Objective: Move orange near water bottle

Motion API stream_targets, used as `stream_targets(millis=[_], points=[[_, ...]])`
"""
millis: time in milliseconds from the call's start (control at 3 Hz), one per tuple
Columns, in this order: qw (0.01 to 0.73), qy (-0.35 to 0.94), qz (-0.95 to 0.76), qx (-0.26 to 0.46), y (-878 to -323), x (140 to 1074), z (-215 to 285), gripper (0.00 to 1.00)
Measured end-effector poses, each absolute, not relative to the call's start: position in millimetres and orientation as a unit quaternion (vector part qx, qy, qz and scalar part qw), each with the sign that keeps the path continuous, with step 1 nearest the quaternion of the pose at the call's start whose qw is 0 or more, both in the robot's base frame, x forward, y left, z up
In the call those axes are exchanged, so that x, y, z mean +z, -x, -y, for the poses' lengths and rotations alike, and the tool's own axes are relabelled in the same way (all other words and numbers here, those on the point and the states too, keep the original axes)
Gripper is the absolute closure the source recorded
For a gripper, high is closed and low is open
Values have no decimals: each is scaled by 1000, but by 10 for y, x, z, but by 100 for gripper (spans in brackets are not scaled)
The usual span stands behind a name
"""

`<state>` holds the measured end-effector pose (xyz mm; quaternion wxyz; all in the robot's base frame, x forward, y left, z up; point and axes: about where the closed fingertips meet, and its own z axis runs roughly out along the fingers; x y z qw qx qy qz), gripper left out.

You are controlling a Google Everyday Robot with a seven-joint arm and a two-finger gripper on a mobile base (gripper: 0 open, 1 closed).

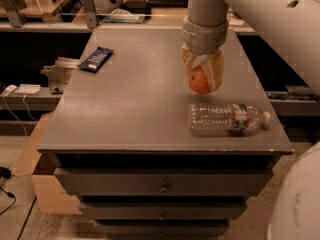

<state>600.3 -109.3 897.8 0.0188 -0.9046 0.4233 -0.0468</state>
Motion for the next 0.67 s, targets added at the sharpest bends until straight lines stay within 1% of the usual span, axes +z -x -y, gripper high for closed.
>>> stream_targets(millis=[667], points=[[11,933,-357,-41,-6065,8902,1283,100]])
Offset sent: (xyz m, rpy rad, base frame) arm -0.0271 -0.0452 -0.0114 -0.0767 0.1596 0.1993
